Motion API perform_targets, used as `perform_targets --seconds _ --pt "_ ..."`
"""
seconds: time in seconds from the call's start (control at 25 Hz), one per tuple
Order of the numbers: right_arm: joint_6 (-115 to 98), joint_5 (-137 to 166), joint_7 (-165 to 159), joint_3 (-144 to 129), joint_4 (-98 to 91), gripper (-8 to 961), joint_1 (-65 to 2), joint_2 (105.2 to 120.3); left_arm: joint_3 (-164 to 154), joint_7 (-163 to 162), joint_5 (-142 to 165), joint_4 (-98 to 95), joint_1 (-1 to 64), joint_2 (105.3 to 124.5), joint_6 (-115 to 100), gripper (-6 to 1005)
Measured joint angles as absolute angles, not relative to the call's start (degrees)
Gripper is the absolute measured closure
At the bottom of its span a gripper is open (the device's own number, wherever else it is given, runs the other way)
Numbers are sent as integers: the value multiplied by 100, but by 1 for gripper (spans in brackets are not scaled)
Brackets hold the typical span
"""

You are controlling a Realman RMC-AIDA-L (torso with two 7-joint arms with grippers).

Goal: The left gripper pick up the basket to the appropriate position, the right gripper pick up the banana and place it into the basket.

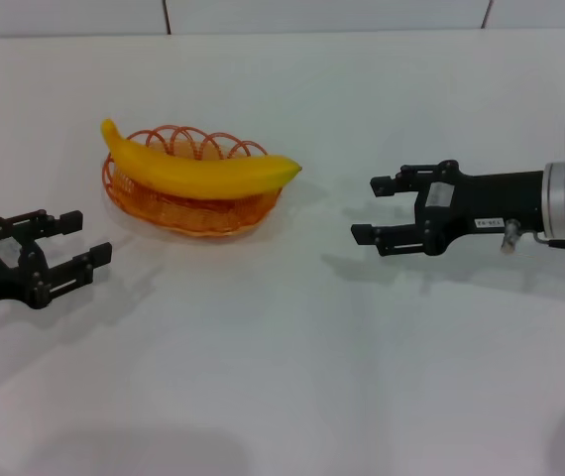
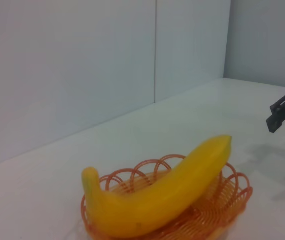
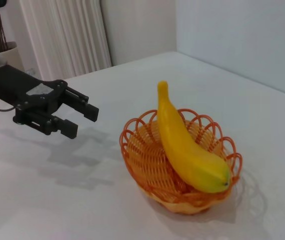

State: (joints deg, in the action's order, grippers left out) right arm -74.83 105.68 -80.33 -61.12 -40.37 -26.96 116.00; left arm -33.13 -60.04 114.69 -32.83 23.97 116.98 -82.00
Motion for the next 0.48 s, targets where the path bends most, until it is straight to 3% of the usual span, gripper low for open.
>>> perform_targets --seconds 0.48 --pt "-7447 10568 -7861 -5919 -3955 179 -2675 11604 -3327 -6001 11469 -3269 2400 11698 -8200 422"
